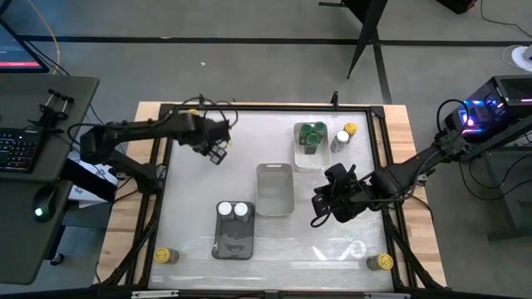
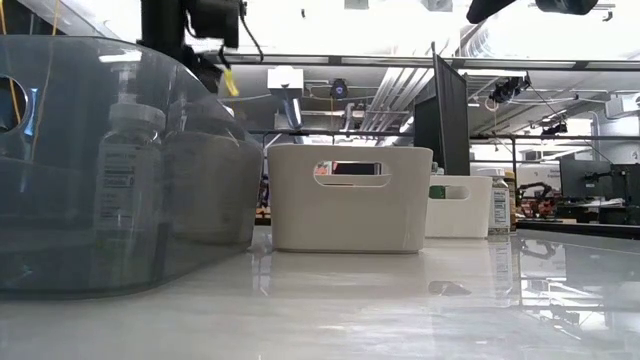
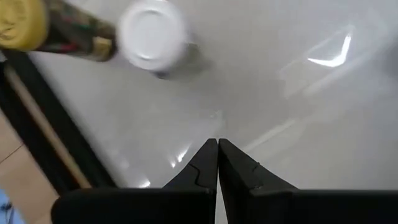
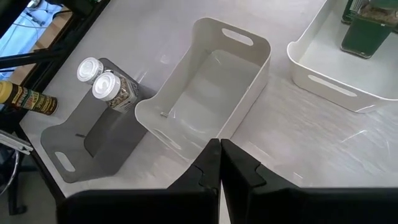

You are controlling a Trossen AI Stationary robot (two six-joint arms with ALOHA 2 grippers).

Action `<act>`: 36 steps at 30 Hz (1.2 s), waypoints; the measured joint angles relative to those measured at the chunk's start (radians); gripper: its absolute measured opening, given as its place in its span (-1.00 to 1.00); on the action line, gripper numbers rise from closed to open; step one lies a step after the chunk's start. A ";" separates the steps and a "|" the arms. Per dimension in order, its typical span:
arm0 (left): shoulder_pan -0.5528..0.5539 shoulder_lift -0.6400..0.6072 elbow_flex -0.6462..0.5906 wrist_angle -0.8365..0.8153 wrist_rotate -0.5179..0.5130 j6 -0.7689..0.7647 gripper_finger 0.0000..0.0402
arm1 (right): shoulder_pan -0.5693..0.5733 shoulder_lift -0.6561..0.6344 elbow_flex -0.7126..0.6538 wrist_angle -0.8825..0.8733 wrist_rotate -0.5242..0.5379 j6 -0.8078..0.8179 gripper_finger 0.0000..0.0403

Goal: Sort spices by type
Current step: Put the white seasoning bottle into the black bin

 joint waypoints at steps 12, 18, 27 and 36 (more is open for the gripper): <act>0.105 -0.115 0.172 0.024 0.001 0.465 -0.94 | -0.001 0.000 0.000 0.000 0.023 -0.010 -1.00; 0.257 0.006 0.275 -0.023 0.028 0.906 -0.53 | -0.001 0.000 0.000 0.013 -0.007 -0.008 -1.00; 0.310 0.223 0.346 -0.143 -0.040 1.084 0.31 | 0.000 0.000 0.000 0.045 -0.115 -0.007 -1.00; 0.309 0.204 0.404 -0.123 0.221 1.151 0.62 | 0.000 0.000 0.000 0.045 -0.188 -0.172 -1.00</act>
